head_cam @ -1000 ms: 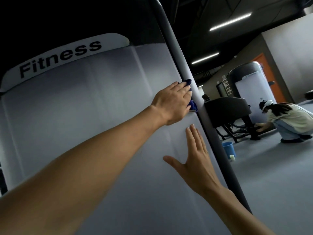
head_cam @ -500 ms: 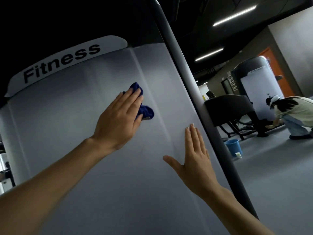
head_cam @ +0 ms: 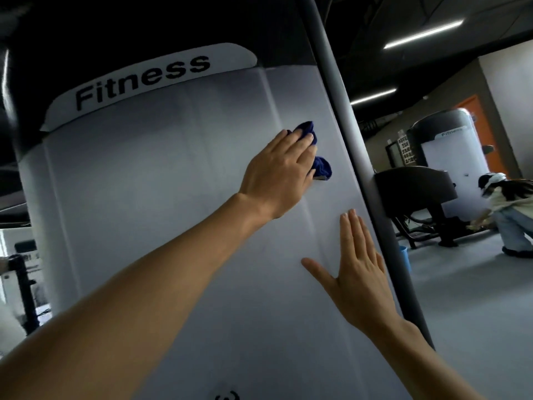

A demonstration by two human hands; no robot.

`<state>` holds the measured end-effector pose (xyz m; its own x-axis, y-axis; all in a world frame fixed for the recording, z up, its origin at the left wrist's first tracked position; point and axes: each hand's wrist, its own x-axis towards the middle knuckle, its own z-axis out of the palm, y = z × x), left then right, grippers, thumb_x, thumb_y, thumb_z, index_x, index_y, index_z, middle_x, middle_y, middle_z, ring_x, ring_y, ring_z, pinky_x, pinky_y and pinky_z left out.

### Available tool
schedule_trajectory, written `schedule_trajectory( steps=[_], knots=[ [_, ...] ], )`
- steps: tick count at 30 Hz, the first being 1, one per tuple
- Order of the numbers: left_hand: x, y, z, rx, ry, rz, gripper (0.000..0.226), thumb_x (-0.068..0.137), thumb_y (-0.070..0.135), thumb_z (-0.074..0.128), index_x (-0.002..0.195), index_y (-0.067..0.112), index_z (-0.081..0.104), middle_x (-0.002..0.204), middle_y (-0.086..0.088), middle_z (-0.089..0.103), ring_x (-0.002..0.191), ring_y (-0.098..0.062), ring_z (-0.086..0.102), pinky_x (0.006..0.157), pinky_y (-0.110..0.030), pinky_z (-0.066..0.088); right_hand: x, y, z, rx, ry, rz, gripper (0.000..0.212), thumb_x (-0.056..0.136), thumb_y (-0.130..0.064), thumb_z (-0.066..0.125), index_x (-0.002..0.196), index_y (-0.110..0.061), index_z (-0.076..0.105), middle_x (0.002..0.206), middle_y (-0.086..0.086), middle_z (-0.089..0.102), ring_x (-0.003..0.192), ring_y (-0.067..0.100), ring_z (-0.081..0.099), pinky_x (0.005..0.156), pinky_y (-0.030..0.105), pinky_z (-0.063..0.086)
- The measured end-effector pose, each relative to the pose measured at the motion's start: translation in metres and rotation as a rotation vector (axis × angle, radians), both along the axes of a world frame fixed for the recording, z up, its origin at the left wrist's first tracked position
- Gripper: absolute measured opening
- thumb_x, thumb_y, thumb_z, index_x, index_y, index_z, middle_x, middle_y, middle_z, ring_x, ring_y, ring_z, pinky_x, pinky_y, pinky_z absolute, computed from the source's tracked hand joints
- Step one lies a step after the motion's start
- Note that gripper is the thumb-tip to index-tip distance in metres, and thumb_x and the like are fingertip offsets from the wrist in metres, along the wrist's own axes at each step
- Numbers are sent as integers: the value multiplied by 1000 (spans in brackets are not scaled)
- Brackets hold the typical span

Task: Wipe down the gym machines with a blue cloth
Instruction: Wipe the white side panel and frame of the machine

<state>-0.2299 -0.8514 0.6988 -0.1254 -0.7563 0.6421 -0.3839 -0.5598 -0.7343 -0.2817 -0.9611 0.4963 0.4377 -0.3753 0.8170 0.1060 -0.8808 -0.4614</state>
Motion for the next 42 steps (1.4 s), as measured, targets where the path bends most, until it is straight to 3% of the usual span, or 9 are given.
schedule_trajectory(
  steps=[6, 11, 15, 22, 30, 33, 37, 40, 42],
  knots=[
    [4, 40, -34, 33, -5, -65, 51, 105, 32, 37, 138, 3, 63, 148, -14, 59, 146, -31, 46, 126, -44, 29, -12, 18, 7, 83, 44, 37, 108, 90, -77, 44, 163, -20, -9, 169, -2, -20, 155, 14, -19, 124, 34, -5],
    [2, 57, -56, 60, 24, -53, 55, 106, 31, 30, 147, 5, 55, 155, -12, 52, 149, -30, 41, 126, -44, 28, -30, 36, 1, 73, 78, 109, 94, 98, -55, 58, 165, -16, 5, 172, 4, -5, 158, 20, -4, 123, 32, 5],
    [16, 93, -92, 62, 3, -45, 51, 107, 22, 53, 154, 5, 45, 162, -12, 43, 154, -32, 33, 127, -47, 27, -41, 55, -4, -16, 90, 159, 89, 99, -37, 66, 164, -17, 8, 172, 3, 5, 158, 19, 4, 120, 26, 6],
    [8, 171, -143, 73, -30, 9, 53, 96, 10, 49, 148, 3, 52, 157, -16, 49, 143, -35, 49, 116, -43, 44, -44, 106, 1, -160, 34, 236, 77, 98, -25, 67, 161, -11, 26, 167, 5, 25, 154, 22, 18, 121, 27, 17],
    [-29, 230, -163, -163, 282, 25, 84, 75, 8, 89, 146, -5, 45, 144, -22, 58, 127, -34, 63, 104, -42, 55, -28, 187, 5, -228, -36, 358, 59, 99, -21, 67, 153, -15, 44, 157, 7, 42, 140, 28, 35, 114, 46, 39],
    [-41, 249, -167, -252, 334, -7, 82, 82, 11, 86, 149, -6, 42, 147, -23, 54, 128, -32, 62, 105, -38, 53, -35, 212, -1, -153, -117, 521, 47, 101, -11, 59, 146, -19, 50, 136, -3, 55, 120, 15, 44, 102, 35, 46],
    [-59, 263, -179, -328, 483, -88, 79, 92, 11, 74, 155, -7, 30, 158, -25, 41, 138, -34, 54, 111, -42, 51, -43, 231, -4, -131, -96, 697, 46, 106, -17, 45, 149, -33, 43, 127, -16, 52, 117, 10, 46, 97, 26, 44],
    [-61, 276, -189, -411, 602, -160, 91, 93, 9, 76, 162, -1, 17, 168, -13, 23, 151, -22, 38, 120, -33, 40, -38, 241, -3, -232, -52, 782, 50, 107, -20, 48, 152, -39, 37, 128, -16, 49, 118, 10, 43, 97, 28, 45],
    [-57, 286, -194, -537, 669, -239, 88, 99, 9, 69, 164, 20, 12, 169, 18, 14, 152, 6, 20, 121, -14, 24, -28, 249, -1, -281, -54, 801, 52, 105, -22, 55, 152, -35, 39, 135, -12, 49, 121, 10, 43, 97, 27, 46]
  ],
)
